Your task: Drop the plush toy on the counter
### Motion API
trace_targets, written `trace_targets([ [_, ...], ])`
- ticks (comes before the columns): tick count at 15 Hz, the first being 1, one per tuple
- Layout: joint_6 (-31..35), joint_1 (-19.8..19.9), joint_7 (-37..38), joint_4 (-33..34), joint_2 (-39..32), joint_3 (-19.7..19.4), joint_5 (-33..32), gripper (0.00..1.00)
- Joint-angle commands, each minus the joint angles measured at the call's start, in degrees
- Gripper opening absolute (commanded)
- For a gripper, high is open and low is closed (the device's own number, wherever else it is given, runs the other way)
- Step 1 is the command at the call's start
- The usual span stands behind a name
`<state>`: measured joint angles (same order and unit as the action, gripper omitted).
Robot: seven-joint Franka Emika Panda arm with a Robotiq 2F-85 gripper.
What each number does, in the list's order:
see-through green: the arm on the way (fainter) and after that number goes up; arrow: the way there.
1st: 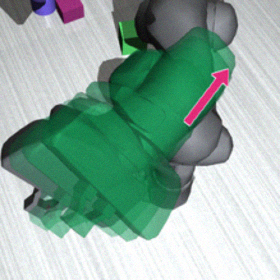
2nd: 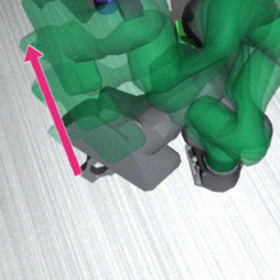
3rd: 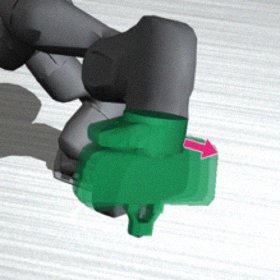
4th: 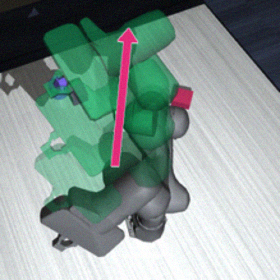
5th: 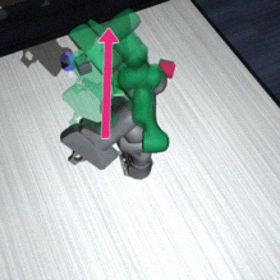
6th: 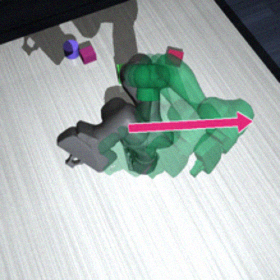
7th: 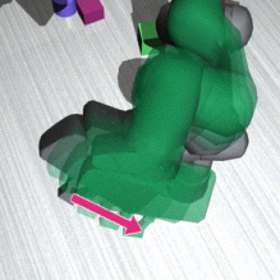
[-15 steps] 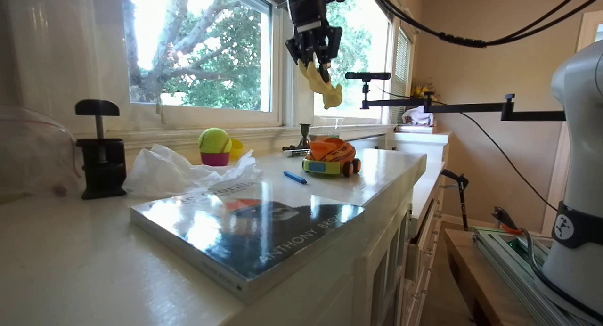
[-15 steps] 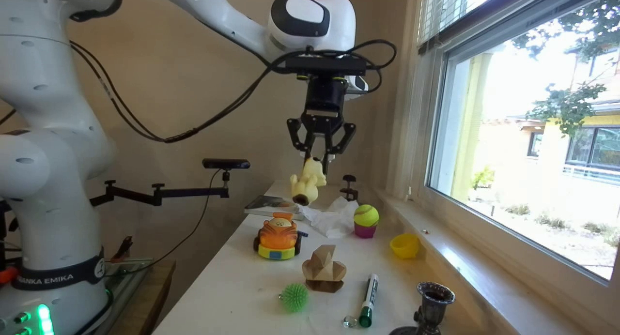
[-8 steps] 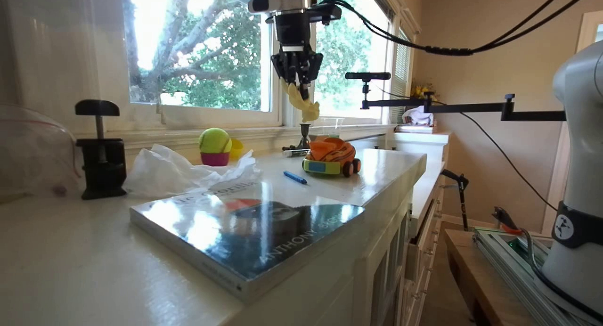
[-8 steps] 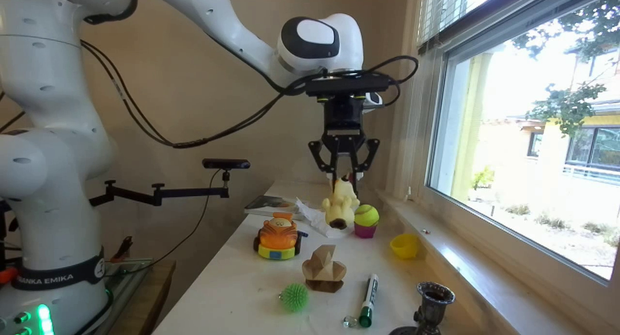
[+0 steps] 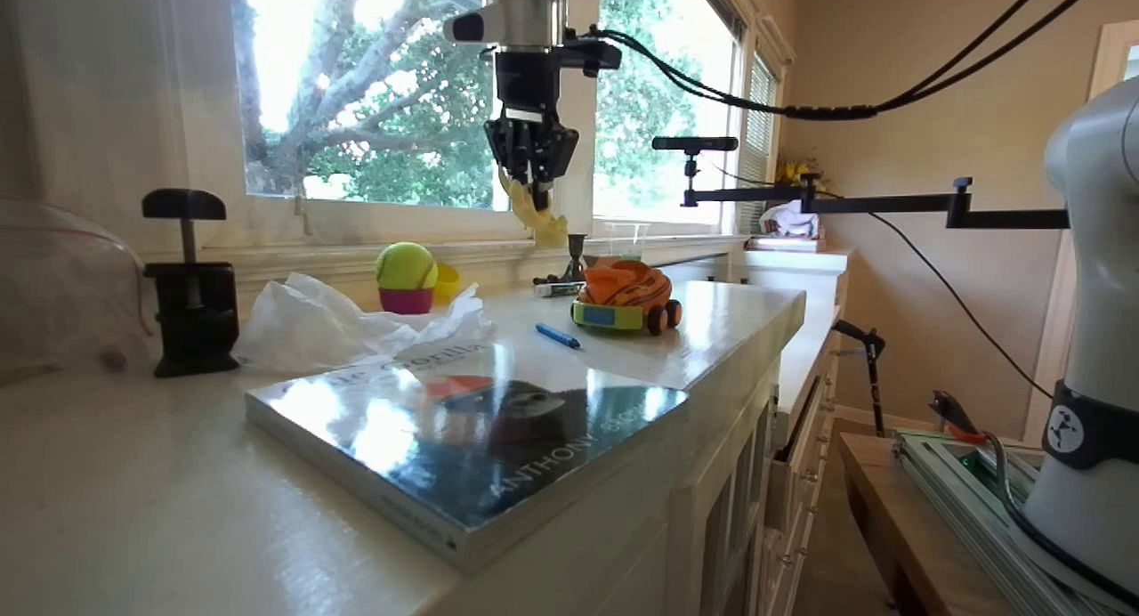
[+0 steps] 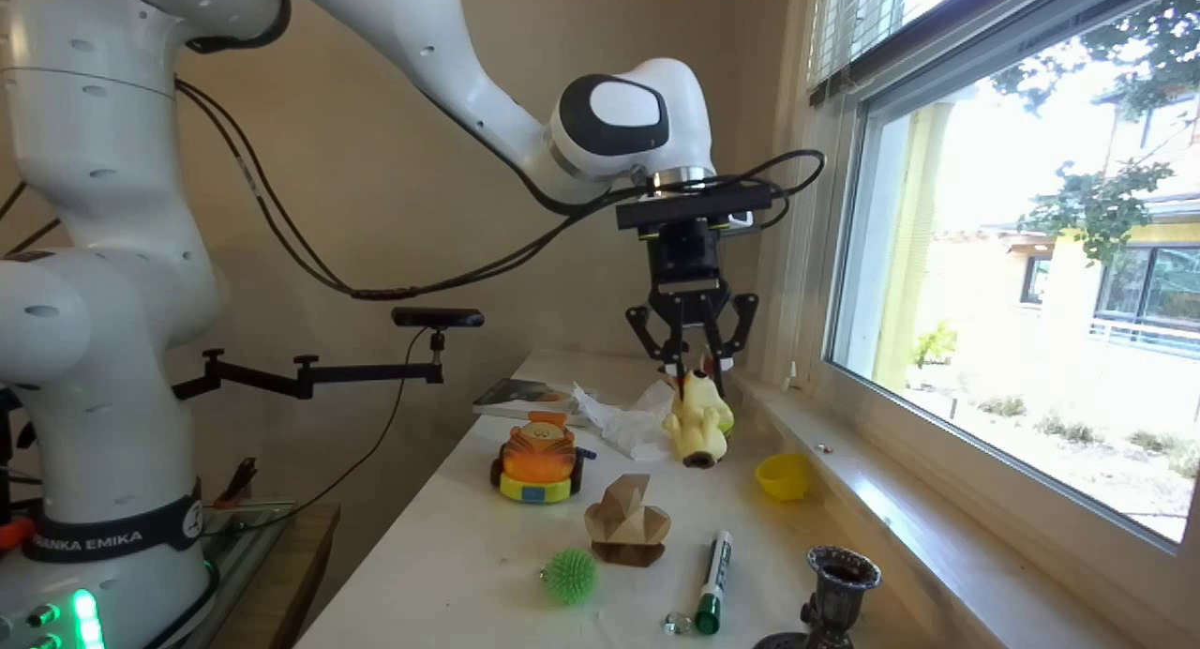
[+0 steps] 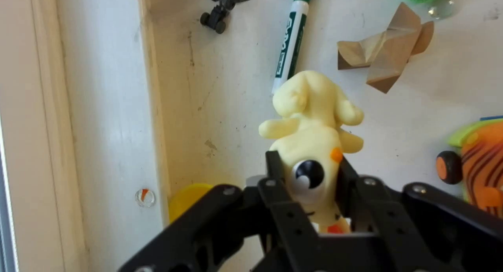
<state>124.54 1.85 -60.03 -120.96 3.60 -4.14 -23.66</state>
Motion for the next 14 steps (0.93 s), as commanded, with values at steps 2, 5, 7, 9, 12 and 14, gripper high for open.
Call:
trace_targets([
  [2, 7.2, 0.0, 2.0, -0.6, -2.4, 0.8, 0.1, 0.09],
  [5, 11.1, -0.2, 3.0, -0.9, -3.8, 1.3, 1.0, 0.09],
  [7, 11.7, -0.3, 2.7, -1.2, -4.5, 1.8, 2.3, 0.09],
  [9, 11.4, -0.4, 1.7, -1.3, -5.1, 2.2, 4.1, 0.09],
  [12, 10.9, -0.4, 1.2, -1.4, -5.7, 2.8, 7.4, 0.09],
  [14, 10.3, -0.5, 0.5, -1.5, -5.8, 3.3, 9.9, 0.09],
])
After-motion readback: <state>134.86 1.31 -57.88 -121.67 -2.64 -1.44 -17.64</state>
